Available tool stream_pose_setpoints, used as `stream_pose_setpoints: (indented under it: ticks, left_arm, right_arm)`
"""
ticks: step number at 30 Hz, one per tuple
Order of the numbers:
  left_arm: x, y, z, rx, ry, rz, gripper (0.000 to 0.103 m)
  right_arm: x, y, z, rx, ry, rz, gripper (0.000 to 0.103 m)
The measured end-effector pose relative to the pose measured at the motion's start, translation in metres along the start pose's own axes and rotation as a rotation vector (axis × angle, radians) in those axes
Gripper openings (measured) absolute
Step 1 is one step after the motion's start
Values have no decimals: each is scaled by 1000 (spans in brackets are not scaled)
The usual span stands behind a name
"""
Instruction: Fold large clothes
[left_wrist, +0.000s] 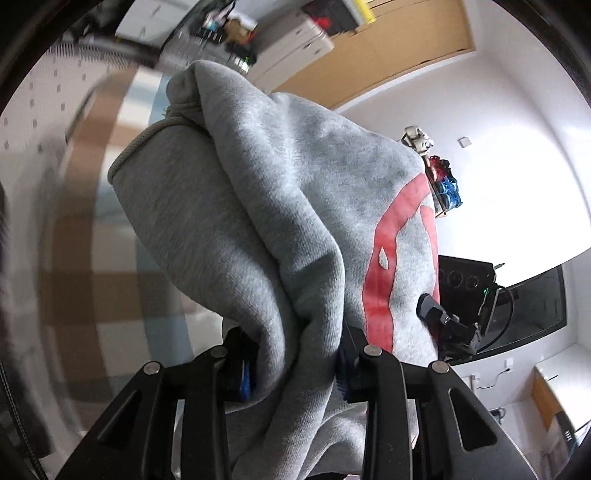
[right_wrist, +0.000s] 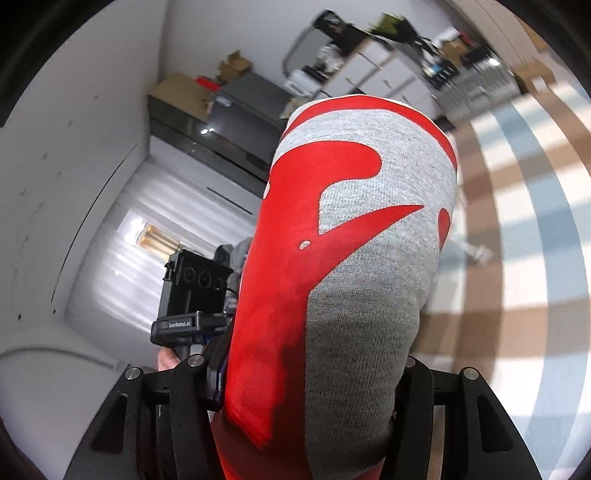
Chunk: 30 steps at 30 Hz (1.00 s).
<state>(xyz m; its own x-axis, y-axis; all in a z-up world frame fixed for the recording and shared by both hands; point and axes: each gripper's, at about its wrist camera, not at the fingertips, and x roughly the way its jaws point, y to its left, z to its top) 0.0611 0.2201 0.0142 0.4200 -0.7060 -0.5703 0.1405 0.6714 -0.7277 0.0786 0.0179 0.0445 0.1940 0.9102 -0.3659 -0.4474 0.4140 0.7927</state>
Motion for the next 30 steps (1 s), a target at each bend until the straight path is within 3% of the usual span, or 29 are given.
stream_pose_setpoints:
  ticks: [6, 10, 15, 18, 21, 25, 26, 28, 30]
  left_arm:
    - [-93, -16, 19, -6, -91, 104, 27]
    - [-144, -22, 30, -35, -152, 176, 27]
    - [-211, -2, 27, -70, -221, 342, 27]
    - [-226, 28, 13, -114, -245, 413, 27]
    - [-209, 85, -7, -190, -206, 458, 27]
    - [-169, 167, -24, -320, -123, 471, 27]
    - [-167, 181, -28, -345, -141, 452, 27]
    - [-174, 200, -35, -367, -182, 352, 28]
    - [-176, 204, -39, -360, -201, 294, 29]
  right_arm:
    - [36, 77, 44, -88, 21, 48, 56]
    - [88, 128, 70, -118, 61, 105, 56]
    - [167, 169, 76, -136, 124, 217, 56]
    - [232, 167, 64, -79, 178, 309, 56]
    - [296, 139, 35, 13, 256, 359, 56]
    - [362, 86, -19, 86, 382, 234, 56]
    - [371, 72, -30, 92, 400, 209, 57]
    - [370, 62, -37, 89, 390, 252, 63]
    - [359, 68, -34, 35, 367, 189, 67]
